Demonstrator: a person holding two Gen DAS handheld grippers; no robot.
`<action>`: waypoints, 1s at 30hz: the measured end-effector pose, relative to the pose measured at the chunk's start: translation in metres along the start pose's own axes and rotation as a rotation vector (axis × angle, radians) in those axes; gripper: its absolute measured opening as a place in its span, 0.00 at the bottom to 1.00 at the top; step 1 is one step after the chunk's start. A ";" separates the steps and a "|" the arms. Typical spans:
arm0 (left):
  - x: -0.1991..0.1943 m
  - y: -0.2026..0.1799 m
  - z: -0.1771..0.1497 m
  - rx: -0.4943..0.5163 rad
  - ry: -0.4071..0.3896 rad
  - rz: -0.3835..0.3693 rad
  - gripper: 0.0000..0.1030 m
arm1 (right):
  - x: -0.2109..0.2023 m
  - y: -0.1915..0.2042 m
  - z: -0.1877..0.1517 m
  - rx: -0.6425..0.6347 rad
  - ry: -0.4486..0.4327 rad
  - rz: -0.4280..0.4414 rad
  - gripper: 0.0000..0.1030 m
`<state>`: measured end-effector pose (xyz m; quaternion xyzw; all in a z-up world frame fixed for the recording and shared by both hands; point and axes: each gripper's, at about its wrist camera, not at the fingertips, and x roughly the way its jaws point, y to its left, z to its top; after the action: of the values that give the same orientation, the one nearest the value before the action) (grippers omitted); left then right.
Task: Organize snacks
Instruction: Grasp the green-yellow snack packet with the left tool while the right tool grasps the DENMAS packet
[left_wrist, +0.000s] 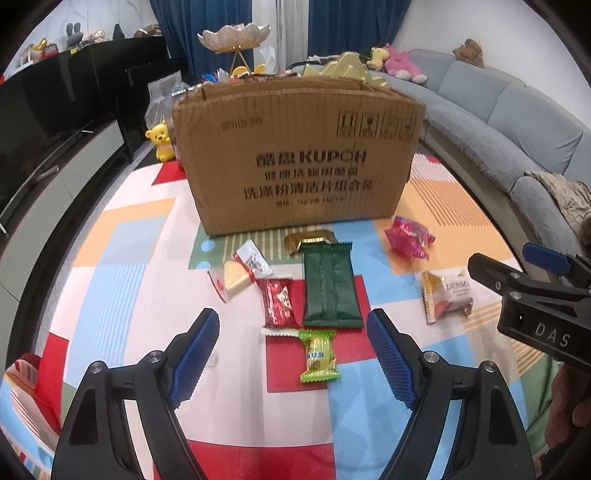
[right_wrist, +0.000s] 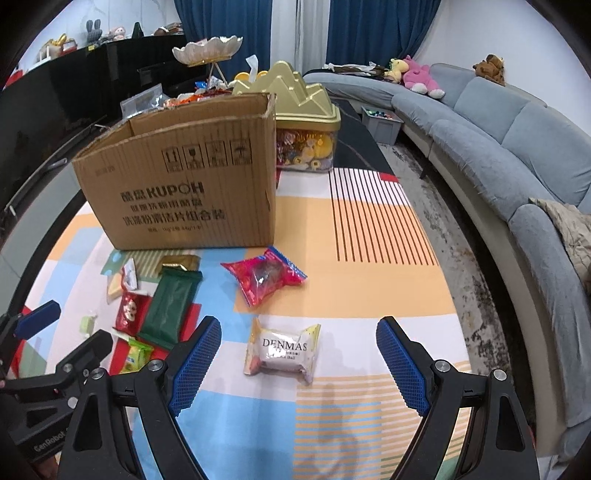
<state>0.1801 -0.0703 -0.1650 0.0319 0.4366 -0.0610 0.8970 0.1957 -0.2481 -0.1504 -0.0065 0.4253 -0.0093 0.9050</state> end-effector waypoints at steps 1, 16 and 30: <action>0.003 0.000 -0.003 0.001 0.006 0.000 0.79 | 0.003 0.000 -0.001 0.002 0.005 0.000 0.84; 0.038 -0.007 -0.022 0.021 0.067 0.007 0.66 | 0.036 -0.001 -0.015 0.004 0.047 -0.003 0.84; 0.050 -0.012 -0.029 0.016 0.090 -0.010 0.51 | 0.059 0.001 -0.020 0.014 0.084 0.004 0.84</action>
<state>0.1866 -0.0832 -0.2221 0.0394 0.4762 -0.0674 0.8759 0.2178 -0.2483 -0.2084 0.0013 0.4628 -0.0106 0.8864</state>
